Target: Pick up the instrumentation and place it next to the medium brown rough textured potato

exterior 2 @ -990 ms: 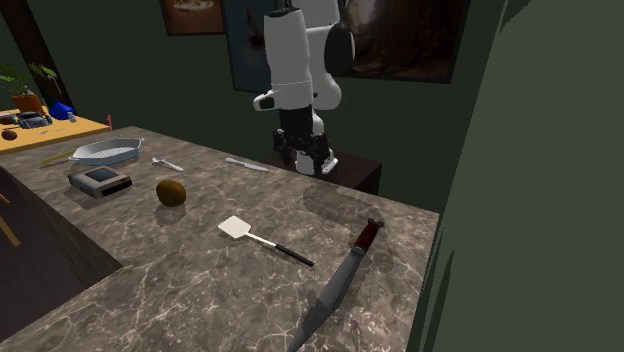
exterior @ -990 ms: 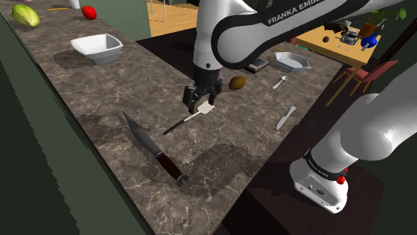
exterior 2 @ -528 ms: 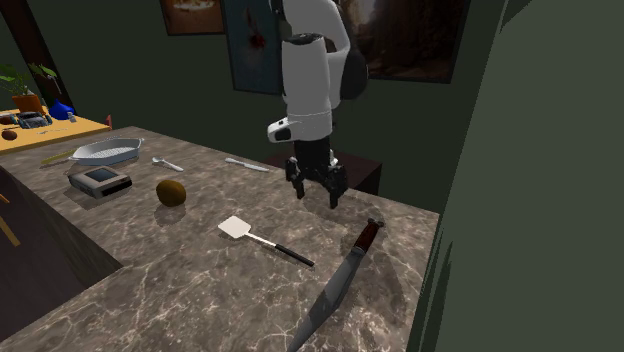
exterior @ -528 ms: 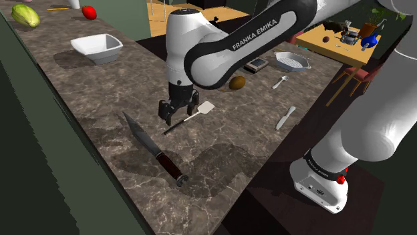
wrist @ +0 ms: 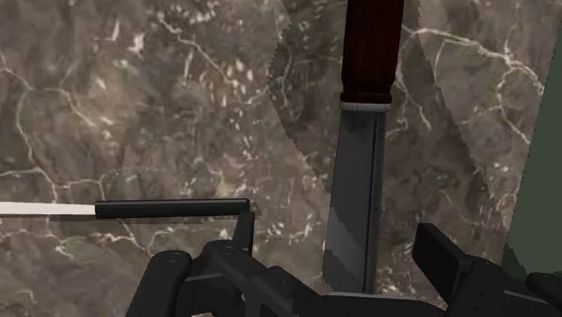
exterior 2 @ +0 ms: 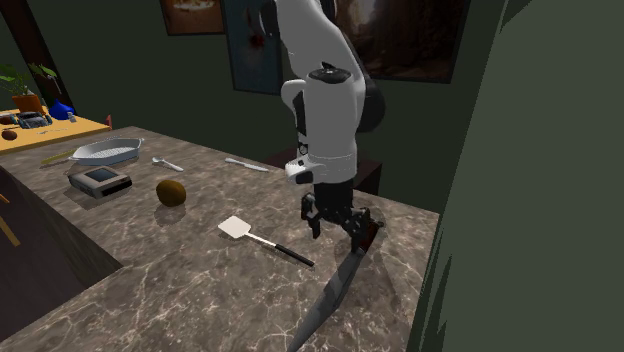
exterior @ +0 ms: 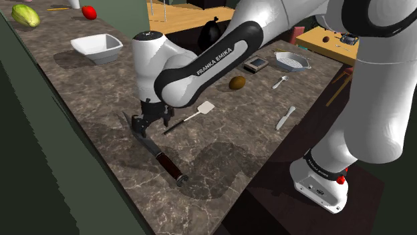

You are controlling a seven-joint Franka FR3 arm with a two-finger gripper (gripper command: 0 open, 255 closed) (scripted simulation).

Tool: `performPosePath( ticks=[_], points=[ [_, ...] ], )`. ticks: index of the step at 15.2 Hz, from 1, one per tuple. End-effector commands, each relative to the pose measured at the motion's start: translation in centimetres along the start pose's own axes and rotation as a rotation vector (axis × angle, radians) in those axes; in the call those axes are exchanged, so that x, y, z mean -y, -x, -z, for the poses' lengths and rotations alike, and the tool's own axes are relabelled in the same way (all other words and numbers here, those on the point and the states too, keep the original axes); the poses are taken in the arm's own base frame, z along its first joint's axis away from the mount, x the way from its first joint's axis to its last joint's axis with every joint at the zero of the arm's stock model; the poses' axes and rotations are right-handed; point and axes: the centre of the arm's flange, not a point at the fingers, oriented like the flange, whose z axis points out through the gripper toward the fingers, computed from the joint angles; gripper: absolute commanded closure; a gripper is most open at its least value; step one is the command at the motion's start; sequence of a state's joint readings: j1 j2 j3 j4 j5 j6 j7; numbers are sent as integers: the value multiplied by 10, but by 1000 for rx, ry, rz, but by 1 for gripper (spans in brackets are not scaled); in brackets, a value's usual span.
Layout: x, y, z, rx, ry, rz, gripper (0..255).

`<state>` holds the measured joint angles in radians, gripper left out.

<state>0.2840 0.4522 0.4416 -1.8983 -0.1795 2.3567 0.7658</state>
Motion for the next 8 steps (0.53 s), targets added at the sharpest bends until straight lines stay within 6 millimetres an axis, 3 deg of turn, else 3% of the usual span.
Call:
performPosePath(
  ticks=[1, 2, 8],
  points=[
    [20, -11, -19, -7, 3, 4, 0],
    [29, -16, -27, -10, 4, 6, 0],
    [30, -17, -54, -10, 4, 6, 0]
  ],
)
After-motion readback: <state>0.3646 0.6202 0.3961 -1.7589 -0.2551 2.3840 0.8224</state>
